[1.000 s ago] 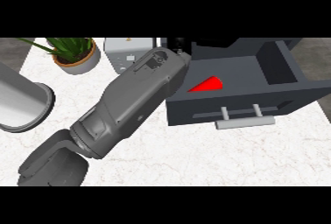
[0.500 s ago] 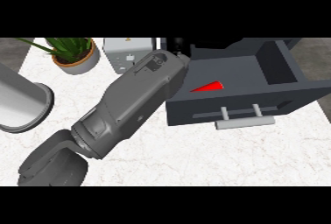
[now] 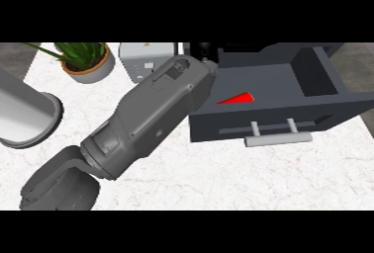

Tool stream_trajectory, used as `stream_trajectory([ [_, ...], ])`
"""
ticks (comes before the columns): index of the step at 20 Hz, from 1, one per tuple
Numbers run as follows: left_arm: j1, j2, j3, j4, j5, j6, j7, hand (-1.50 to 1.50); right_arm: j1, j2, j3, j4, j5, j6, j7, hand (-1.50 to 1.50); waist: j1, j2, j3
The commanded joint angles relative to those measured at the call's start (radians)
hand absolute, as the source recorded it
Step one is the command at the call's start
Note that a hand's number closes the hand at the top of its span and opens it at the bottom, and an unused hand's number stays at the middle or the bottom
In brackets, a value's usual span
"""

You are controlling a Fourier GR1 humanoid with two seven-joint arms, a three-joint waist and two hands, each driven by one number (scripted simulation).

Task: Pick up the can, place it into the drawer and close the drawer

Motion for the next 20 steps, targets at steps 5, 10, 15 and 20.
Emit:
stream_trajectory([
  [5,-0.002,0.000,-0.003,-0.035,0.033,-0.004,-0.084,-1.50,-0.136,-0.028,0.119,-0.049,0.326,0.007,-0.077,-1.50,0.050,0.003,-0.001],
  [10,-0.019,0.000,-0.013,-0.036,0.052,0.012,-0.060,-1.50,-0.216,-0.005,0.272,-0.021,0.571,-0.014,-0.094,-1.50,0.067,0.000,-0.001],
  [15,0.007,0.000,-0.024,-0.061,0.075,0.030,-0.063,-1.50,-0.333,-0.020,0.430,0.050,0.809,-0.067,-0.067,-1.50,0.068,-0.003,-0.002],
  [20,-0.015,0.000,0.004,-0.026,0.032,0.010,-0.019,-1.50,-0.432,-0.006,0.551,0.230,1.044,-0.183,-0.147,-1.50,0.092,-0.008,-0.001],
])
